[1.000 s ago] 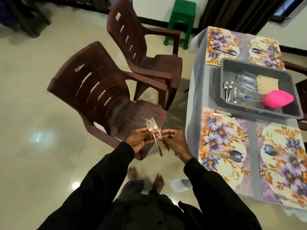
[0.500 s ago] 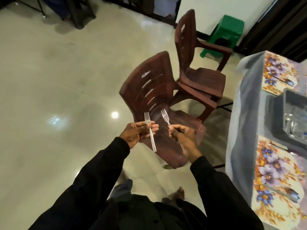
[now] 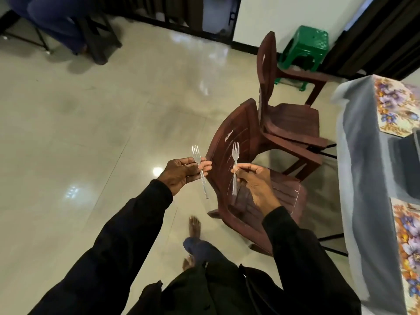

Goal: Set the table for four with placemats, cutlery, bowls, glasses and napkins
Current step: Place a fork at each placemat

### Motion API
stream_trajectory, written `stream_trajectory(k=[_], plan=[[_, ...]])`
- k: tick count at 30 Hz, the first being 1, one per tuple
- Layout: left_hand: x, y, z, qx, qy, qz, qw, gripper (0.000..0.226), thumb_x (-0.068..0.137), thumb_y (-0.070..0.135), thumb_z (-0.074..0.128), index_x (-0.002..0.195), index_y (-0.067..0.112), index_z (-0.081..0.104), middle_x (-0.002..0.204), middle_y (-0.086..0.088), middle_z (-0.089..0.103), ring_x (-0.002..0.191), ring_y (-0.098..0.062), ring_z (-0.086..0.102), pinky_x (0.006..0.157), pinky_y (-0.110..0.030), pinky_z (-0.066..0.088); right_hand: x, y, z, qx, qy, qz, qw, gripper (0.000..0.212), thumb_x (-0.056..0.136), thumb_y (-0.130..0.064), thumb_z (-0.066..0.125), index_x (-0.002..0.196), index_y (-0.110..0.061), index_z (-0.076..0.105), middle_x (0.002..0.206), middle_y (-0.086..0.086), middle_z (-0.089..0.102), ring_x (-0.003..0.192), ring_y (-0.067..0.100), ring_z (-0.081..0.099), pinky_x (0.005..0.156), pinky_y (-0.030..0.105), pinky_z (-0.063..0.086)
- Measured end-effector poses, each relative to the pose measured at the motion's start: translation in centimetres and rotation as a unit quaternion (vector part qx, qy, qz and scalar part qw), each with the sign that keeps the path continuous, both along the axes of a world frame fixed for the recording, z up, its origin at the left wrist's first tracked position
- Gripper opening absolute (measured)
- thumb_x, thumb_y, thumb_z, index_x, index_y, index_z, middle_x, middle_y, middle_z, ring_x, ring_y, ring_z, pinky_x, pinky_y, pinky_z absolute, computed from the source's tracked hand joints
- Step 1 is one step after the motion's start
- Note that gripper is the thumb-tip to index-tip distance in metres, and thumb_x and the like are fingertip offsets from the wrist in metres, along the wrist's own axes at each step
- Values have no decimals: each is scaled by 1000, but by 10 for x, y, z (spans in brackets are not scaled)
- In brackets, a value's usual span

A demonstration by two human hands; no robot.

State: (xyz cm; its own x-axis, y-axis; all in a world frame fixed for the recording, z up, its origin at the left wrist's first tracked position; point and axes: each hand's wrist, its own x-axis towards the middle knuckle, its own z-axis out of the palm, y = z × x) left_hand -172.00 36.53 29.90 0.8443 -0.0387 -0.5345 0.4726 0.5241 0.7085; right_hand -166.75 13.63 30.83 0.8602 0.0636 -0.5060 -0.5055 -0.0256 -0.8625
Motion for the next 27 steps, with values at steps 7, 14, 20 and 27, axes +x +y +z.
stream_trajectory(k=[7,14,20,27], plan=[[119,44,-4,13,18,-87,996,34,93,-3,64,126,-9,60,121,-24,70,114,-36,68,98,-39,56,74,32,-15,20,2,-72,997,21,87,-5,76,107,1,74,98,15,78,93,25,74,81,30,58],[221,82,1,31,42,-156,986,35,93,-2,65,126,-9,59,121,-23,70,113,-35,69,98,-42,55,137,74,-15,31,15,-133,991,15,89,-4,73,104,0,75,99,19,76,88,23,72,79,30,59],[316,128,0,50,39,-205,977,40,87,2,69,123,-11,60,120,-23,71,114,-36,69,101,-46,53,209,124,-16,32,25,-167,985,14,85,-5,78,98,1,76,90,16,77,76,15,71,67,24,57],[445,184,-5,53,42,-257,964,35,85,0,71,118,-9,63,115,-25,72,109,-37,71,97,-45,56,309,183,-24,34,21,-212,976,14,87,-6,76,98,2,74,88,13,77,77,20,73,63,22,57]])
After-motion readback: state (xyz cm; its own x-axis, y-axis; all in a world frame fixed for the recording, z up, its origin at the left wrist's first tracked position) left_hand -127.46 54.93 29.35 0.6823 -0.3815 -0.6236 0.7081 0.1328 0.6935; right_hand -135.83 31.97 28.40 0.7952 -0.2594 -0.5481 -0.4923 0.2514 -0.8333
